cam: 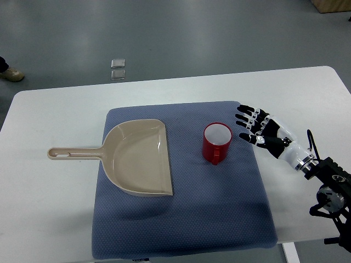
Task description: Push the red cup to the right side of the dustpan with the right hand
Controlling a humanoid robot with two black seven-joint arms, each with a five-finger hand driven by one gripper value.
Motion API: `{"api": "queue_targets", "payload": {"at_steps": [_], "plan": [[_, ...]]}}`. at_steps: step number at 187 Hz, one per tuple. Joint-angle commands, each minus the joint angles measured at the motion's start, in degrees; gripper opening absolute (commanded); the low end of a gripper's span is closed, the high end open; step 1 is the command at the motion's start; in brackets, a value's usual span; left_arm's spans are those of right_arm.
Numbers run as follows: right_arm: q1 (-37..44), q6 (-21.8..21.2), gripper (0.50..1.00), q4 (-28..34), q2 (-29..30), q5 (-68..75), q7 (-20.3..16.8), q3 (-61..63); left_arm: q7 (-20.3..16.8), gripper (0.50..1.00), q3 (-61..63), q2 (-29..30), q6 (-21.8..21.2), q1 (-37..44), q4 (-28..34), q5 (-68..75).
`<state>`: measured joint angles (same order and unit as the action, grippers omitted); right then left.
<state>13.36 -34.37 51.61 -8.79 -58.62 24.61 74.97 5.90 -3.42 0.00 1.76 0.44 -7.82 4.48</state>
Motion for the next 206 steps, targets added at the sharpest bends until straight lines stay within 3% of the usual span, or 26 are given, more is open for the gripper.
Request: {"api": "queue_targets", "payload": {"at_steps": [1, 206], "plan": [[0.0, 0.0, 0.913, 0.0, 0.0, 0.0, 0.0, 0.0, 0.0, 1.0, 0.0, 0.0, 0.0, 0.0, 0.0, 0.0], [0.7, -0.1, 0.913, -0.5, 1.0, 0.2, 0.1, 0.0, 0.0, 1.0, -0.1, 0.0, 0.0, 0.0, -0.1, 0.0]]}}
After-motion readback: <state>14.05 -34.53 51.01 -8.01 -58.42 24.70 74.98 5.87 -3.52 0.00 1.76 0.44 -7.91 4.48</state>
